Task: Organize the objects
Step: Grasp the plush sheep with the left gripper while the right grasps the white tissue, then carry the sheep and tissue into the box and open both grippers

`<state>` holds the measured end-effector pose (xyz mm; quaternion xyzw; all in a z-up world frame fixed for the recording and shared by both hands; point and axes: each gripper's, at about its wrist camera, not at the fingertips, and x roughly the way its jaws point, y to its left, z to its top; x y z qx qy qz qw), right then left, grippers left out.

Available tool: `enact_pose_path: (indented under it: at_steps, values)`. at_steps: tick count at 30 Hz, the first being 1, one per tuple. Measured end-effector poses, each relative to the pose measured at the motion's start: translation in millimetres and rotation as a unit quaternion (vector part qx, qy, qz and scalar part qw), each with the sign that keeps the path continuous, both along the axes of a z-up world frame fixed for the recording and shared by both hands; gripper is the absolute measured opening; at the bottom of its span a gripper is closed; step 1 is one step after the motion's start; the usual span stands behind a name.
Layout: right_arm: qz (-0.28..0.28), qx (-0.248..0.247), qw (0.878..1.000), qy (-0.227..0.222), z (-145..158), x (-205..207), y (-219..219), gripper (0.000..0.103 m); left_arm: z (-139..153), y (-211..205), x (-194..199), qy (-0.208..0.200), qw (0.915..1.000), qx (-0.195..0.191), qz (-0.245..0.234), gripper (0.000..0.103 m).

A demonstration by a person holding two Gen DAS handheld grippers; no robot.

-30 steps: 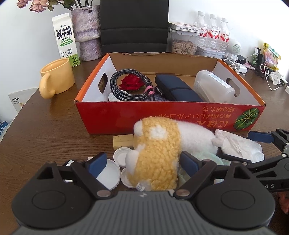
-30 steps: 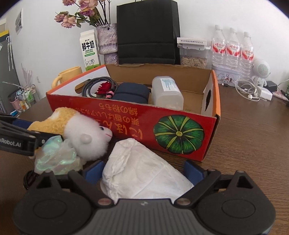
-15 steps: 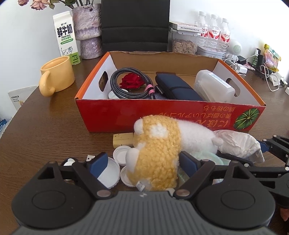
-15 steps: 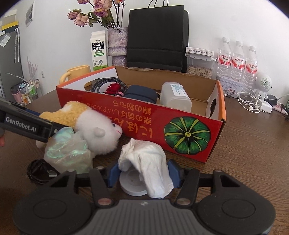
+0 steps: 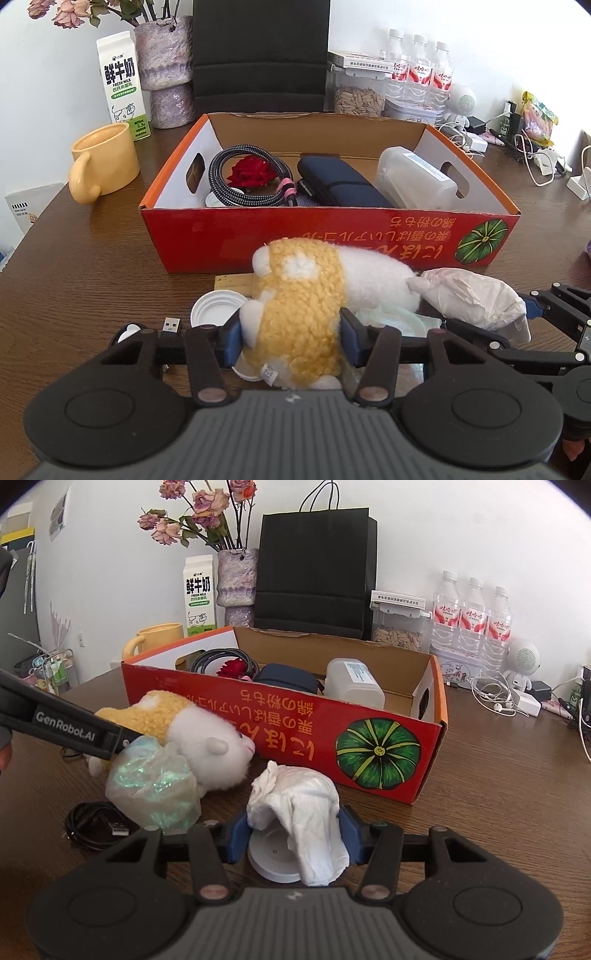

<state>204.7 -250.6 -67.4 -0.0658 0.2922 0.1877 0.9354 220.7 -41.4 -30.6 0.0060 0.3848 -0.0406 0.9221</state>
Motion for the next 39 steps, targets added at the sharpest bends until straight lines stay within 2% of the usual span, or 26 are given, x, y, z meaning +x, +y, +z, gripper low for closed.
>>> enact_pose_path:
  at_steps: [20, 37, 39]
  values:
    - [-0.015, 0.008, 1.000, -0.012, 2, -19, 0, 0.049, 21, 9, -27, -0.034, 0.9992, -0.018, 0.003, 0.047]
    - [-0.016, 0.015, 1.000, 0.001, 1, -21, -1, 0.049, -1, 6, 2, 0.019, 0.9998, 0.003, 0.001, 0.058]
    - [-0.016, 0.016, 1.000, 0.003, 1, -20, -1, 0.049, -4, 5, 4, 0.022, 0.9997, 0.007, 0.001, 0.054]
